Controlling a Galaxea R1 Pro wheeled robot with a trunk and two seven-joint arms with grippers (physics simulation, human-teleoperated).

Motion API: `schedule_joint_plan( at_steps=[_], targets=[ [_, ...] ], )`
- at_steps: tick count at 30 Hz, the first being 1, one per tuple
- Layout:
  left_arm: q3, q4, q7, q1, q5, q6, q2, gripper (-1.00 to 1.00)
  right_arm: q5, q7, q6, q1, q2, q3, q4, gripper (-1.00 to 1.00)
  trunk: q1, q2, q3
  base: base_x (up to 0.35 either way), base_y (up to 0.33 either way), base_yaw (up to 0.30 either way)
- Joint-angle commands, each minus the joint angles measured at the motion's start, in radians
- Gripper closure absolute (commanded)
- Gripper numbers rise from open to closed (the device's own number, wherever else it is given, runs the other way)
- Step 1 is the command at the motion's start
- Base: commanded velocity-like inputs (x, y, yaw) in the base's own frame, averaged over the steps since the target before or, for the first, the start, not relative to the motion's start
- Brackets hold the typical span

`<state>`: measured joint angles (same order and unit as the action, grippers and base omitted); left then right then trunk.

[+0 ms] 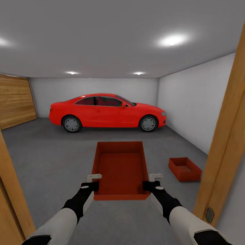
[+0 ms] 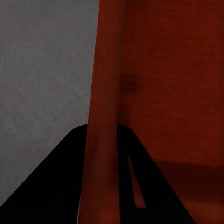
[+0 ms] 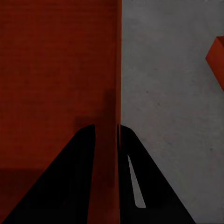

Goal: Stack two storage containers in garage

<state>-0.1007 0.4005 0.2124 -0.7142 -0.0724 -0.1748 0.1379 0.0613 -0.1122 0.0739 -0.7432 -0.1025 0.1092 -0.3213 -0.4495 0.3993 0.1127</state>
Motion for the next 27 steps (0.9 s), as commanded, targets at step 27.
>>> schedule_joint_plan(
  at_steps=[27],
  targets=[
    [-0.027, 0.051, 0.067, -0.001, 0.034, -0.008, 0.002, 1.0, 0.026, 0.006, 0.005, 0.001, 0.0, 0.004, -0.001, 1.0, -0.001, 0.001, -0.001, 0.107, 0.006, 0.0]
  ],
)
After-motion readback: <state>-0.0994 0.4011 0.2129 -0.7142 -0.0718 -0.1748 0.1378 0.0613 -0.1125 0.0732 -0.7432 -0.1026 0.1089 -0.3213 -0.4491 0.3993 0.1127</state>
